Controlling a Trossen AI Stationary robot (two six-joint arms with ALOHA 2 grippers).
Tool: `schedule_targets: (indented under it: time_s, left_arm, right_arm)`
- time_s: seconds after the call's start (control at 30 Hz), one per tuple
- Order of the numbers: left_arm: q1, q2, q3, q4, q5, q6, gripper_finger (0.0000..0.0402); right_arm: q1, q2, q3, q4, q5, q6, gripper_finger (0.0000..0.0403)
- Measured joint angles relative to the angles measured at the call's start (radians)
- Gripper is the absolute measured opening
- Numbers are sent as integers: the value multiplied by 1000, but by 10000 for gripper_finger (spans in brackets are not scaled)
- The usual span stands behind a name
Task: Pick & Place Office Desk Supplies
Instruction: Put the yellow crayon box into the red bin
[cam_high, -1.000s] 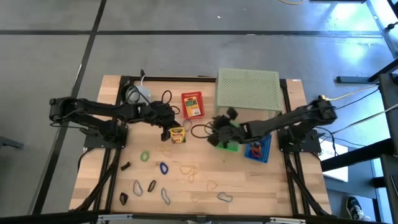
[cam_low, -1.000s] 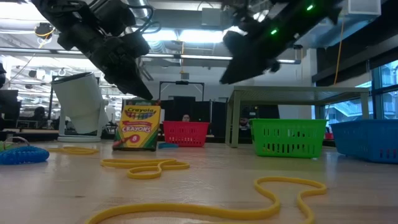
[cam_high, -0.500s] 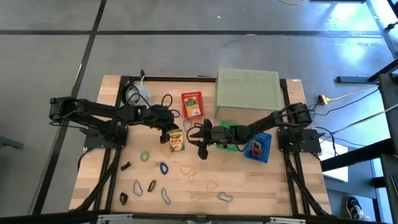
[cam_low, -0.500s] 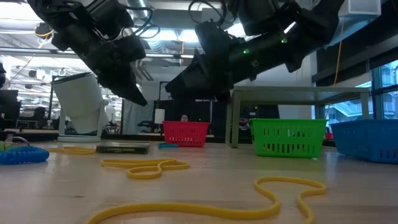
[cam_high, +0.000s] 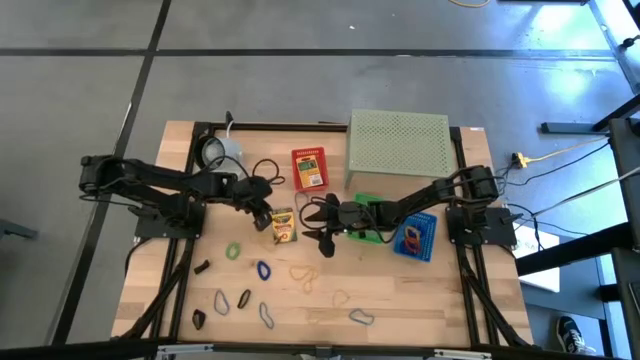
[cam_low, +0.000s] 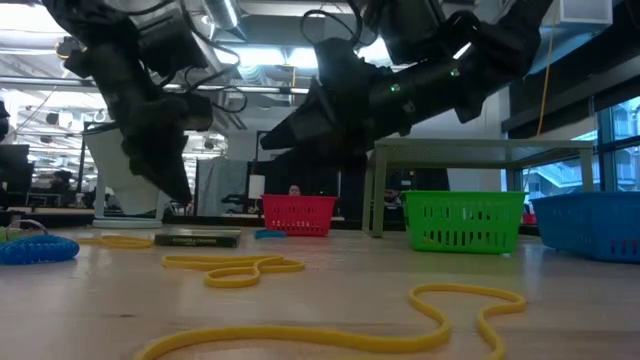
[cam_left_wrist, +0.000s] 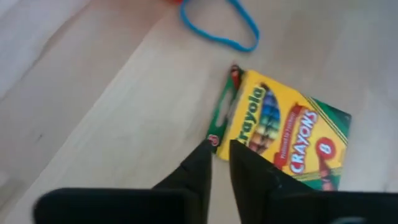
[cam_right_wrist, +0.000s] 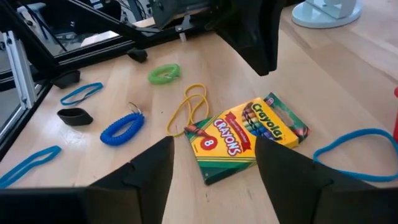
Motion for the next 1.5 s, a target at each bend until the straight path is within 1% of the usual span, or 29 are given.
schedule_targets:
  time_s: [0.1,0.27,0.37,0.47,0.6,0.67,0.87,1.0,1.27,1.4,1.43,1.5]
  left_arm:
    - [0,8,0,-2,-2,-31,92]
    - [0,64,0,33,-2,-54,152]
    - [0,116,0,54,-2,-54,176]
    - [0,166,0,82,8,-54,189]
    - [1,218,2,135,41,-53,191]
    - [1,238,3,181,55,-52,188]
    - [2,239,1,217,69,-11,185]
    - [12,240,0,234,79,-1,186]
    - [29,240,0,231,84,16,180]
    - [29,240,0,231,82,25,180]
    - [29,240,0,231,82,25,180]
    - [29,240,0,231,80,22,178]
  right_arm:
    - [0,9,0,-6,0,0,229]
    - [1,25,3,-6,9,-5,229]
    - [4,55,17,7,9,-35,229]
    - [8,93,40,-7,5,-80,229]
    - [18,143,83,-15,-14,-151,229]
    - [22,166,97,-47,-15,-183,229]
    - [26,210,147,-132,-18,-260,229]
    - [26,217,154,-146,-29,-266,229]
    - [34,213,154,-138,-188,-294,229]
    - [35,213,154,-88,-285,-294,229]
    - [35,213,154,-71,-303,-294,229]
    - [37,213,154,-50,-304,-294,229]
